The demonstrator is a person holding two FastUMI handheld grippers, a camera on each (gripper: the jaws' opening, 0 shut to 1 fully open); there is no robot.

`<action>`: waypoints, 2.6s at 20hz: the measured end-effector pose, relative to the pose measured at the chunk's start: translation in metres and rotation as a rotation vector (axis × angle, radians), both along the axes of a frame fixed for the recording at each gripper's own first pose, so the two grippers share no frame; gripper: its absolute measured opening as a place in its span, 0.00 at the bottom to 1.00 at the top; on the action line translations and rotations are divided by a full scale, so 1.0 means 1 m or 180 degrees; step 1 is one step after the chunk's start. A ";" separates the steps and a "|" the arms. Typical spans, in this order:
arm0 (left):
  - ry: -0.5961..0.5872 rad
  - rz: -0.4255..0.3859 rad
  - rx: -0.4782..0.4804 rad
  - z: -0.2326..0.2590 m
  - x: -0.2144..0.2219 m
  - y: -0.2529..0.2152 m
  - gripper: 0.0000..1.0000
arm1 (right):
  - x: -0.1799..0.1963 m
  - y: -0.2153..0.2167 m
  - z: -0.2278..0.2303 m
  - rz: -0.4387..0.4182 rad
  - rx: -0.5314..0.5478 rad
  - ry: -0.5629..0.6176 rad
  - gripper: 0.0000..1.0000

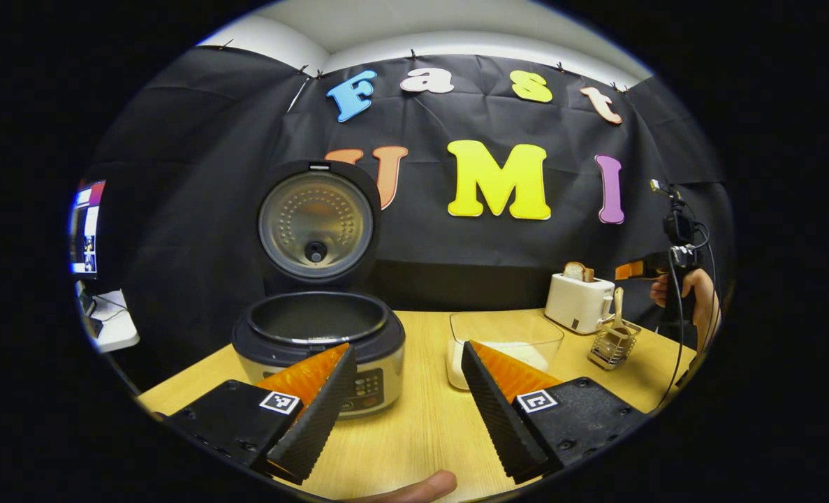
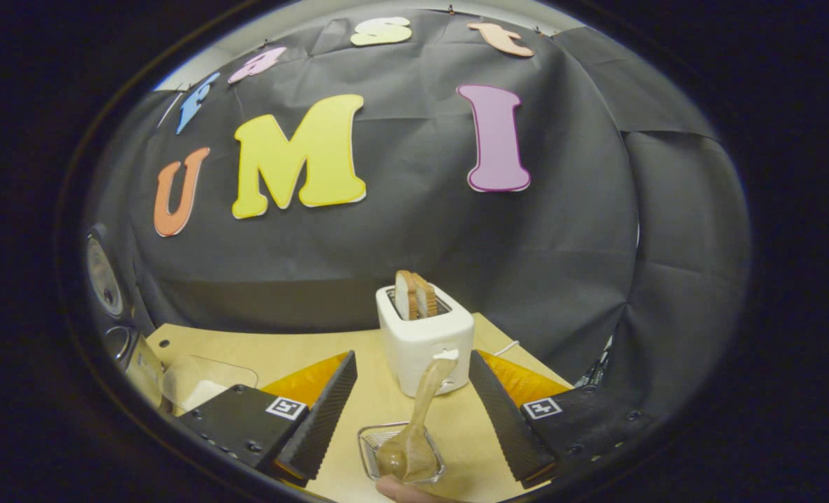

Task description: Close the left gripper, press the button to open the rice cooker; take a wooden spoon from the chopstick holder with the right hand, scoop a spoonful of rice and pour it into the rice cooker, then put the wooden spoon back into the chopstick holder.

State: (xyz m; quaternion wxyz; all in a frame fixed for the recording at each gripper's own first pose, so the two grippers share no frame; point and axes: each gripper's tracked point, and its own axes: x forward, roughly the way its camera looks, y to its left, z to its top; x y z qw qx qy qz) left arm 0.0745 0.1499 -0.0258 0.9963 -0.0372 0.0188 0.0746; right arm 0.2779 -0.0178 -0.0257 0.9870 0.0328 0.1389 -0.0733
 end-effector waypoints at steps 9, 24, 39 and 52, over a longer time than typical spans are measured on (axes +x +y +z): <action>-0.0091 0.0354 0.0439 0.075 0.033 0.053 0.96 | -0.043 0.039 0.019 0.0352 -0.0070 -0.0120 0.96; -0.0224 0.0688 -0.0012 0.214 0.102 0.162 0.96 | -0.094 0.094 0.048 0.0908 -0.0092 -0.0385 0.96; 0.0372 0.0726 -0.0072 0.194 0.167 0.215 0.97 | -0.114 0.095 0.045 0.0978 -0.0119 -0.0369 0.96; 0.0252 0.0727 -0.0039 0.175 0.114 0.182 0.98 | -0.170 0.092 0.044 0.1067 0.0014 -0.0453 0.96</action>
